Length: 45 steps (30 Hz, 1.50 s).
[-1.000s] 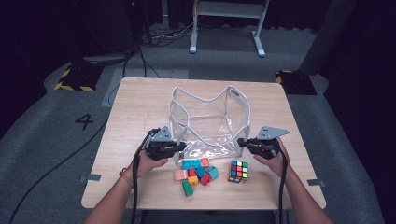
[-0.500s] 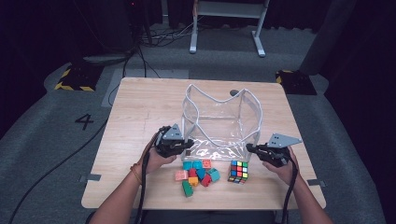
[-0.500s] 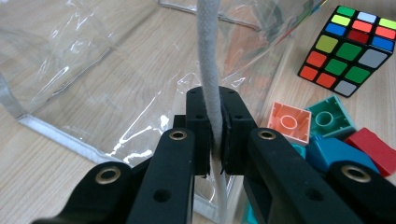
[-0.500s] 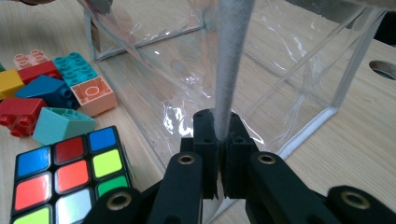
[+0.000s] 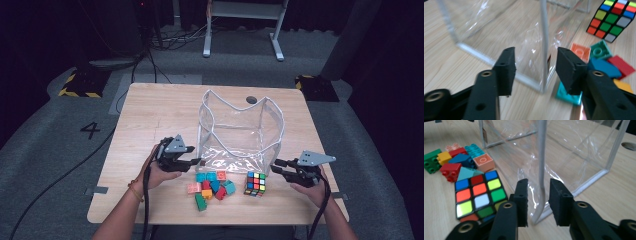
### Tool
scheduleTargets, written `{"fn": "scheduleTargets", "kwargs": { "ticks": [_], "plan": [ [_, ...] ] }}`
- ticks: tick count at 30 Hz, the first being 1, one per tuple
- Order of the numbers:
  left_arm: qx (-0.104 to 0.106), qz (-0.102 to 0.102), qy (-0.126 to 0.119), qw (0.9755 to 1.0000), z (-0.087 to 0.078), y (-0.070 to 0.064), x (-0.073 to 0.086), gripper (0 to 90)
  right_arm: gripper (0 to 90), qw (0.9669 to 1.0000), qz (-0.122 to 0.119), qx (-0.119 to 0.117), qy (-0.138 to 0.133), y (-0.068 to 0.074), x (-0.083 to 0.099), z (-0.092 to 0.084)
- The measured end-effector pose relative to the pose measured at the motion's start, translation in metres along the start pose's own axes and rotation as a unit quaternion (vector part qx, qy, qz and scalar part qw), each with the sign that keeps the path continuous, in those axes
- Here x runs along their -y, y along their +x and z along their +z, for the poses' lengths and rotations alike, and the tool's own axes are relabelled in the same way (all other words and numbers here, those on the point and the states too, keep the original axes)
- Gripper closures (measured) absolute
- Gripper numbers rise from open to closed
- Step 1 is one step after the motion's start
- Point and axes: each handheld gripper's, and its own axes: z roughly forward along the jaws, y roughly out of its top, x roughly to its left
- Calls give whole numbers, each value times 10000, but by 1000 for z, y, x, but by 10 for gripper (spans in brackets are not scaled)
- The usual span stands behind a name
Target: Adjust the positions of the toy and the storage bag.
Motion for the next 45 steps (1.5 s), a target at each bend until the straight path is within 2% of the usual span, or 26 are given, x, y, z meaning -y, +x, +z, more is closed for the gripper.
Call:
{"fn": "scheduleTargets", "kwargs": {
  "ticks": [3,6,7,8,9,10,11,12,13,14,15,16,19,21,22,27,31,33,38,40,43,45],
  "plan": [
    [-350,-234,135,9990,-14,1,16,346,560,9999,115,-54,67,2,10,-9],
    [-429,-424,255,9979,-23,3,35,271,478,9994,144,-196,255,4,20,-12],
    [-494,-398,370,9973,-25,3,40,251,454,9992,59,-250,301,5,23,-11],
    [-569,-401,475,9964,-26,2,46,218,398,9984,-28,-319,472,9,28,-11],
    [-521,-422,593,9960,-29,1,55,212,383,9979,25,-408,505,12,30,-11],
    [-457,-512,587,9959,-29,0,59,203,364,9974,30,-507,502,14,31,-11],
    [-457,-512,587,9959,-29,0,59,192,364,9974,30,-507,502,14,31,-11],
    [-399,-568,691,9952,-29,-2,66,179,329,9963,-47,-657,551,21,33,-8],
    [-399,-568,691,9952,-29,-2,66,176,329,9963,-47,-657,551,21,33,-8],
    [-411,-601,825,9939,-26,-6,72,176,304,9954,-176,-711,614,28,32,-4],
    [-411,-601,825,9939,-26,-6,72,171,304,9954,-176,-711,614,28,32,-4],
    [-372,-584,851,9940,-25,-8,74,167,290,9946,-285,-773,624,35,31,-1],
    [-331,-536,887,9941,-22,-11,78,166,279,9948,-274,-786,590,38,28,3],
    [-298,-597,886,9938,-20,-11,80,165,267,9952,-278,-758,551,41,25,7],
    [-226,-564,954,9936,-16,-12,84,165,256,9953,-336,-756,494,41,23,11],
    [-232,-568,893,9941,-16,-15,86,157,237,9955,-336,-723,517,42,21,19],
    [-289,-455,857,9949,-16,-15,87,154,215,9949,-341,-744,589,45,19,27],
    [-221,-497,857,9948,-15,-14,87,145,210,9948,-355,-766,567,46,16,35],
    [-199,-448,890,9948,-15,-12,86,125,213,9937,-422,-800,667,48,13,51],
    [-203,-445,890,9948,-15,-12,86,123,243,9931,-414,-816,739,49,14,56],
    [-198,-458,899,9947,-14,-12,86,121,250,9923,-486,-822,785,50,15,60],
    [-206,-450,906,9947,-15,-12,86,118,287,9917,-542,-808,844,51,15,60]
  ]
}}
